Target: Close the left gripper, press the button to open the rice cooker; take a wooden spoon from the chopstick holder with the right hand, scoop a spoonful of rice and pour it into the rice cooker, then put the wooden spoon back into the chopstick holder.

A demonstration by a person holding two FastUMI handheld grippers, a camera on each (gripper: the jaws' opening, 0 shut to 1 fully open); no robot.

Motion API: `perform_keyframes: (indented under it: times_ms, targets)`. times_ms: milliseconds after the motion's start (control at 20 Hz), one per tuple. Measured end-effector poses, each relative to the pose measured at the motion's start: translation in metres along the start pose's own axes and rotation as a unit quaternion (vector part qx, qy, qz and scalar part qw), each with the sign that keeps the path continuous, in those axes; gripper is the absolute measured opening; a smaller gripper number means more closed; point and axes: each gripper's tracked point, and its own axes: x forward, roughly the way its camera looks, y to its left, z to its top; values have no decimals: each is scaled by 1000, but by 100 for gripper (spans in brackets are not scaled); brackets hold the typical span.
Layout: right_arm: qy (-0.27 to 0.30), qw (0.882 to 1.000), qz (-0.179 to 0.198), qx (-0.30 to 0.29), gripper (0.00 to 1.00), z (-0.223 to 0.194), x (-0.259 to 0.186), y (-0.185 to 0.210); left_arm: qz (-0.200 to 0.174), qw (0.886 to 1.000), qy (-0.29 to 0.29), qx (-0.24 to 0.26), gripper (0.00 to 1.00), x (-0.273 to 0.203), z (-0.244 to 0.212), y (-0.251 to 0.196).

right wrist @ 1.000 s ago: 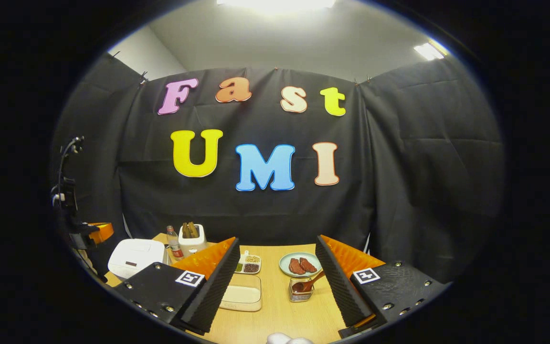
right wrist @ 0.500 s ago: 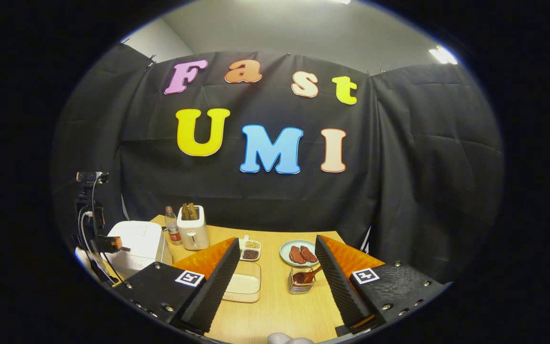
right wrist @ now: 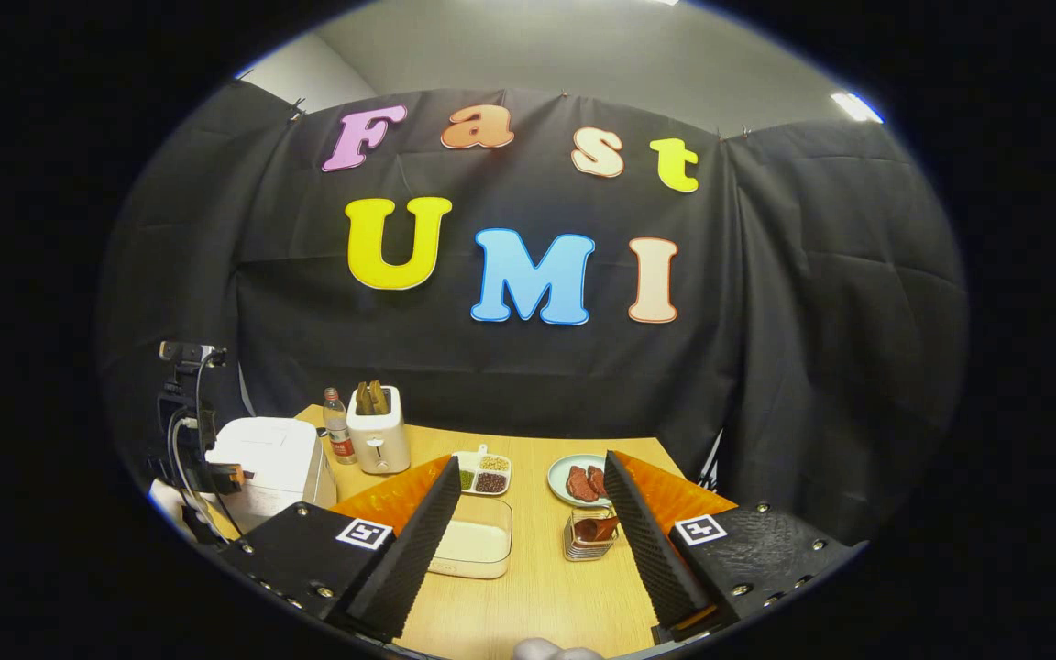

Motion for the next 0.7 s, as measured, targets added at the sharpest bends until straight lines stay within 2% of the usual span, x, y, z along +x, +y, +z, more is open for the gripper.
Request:
perform_keyframes:
  times_ms: [100, 250, 500, 600, 700]
  targets:
    - [0, 1000, 0, 1, 96, -1, 0, -1, -1, 1000, 13, 5, 10, 1, -1, 0]
    - [-1, 1000, -1, 5, 96, -2, 1, -1, -6, 999, 45, -15, 10, 3, -3, -1]
    - [4, 1000, 3, 14, 96, -8, 2, 0, -4, 999, 36, -4, 9, 3, 0, 0]
    - [-5, 1000, 3, 16, 96, -5, -1, -1, 3, 1000, 3, -5, 9, -1, 14, 2]
    - [-19, 1000, 0, 16, 96, -1, -4, -5, 7, 996, -86, -4, 9, -15, 52, 5]
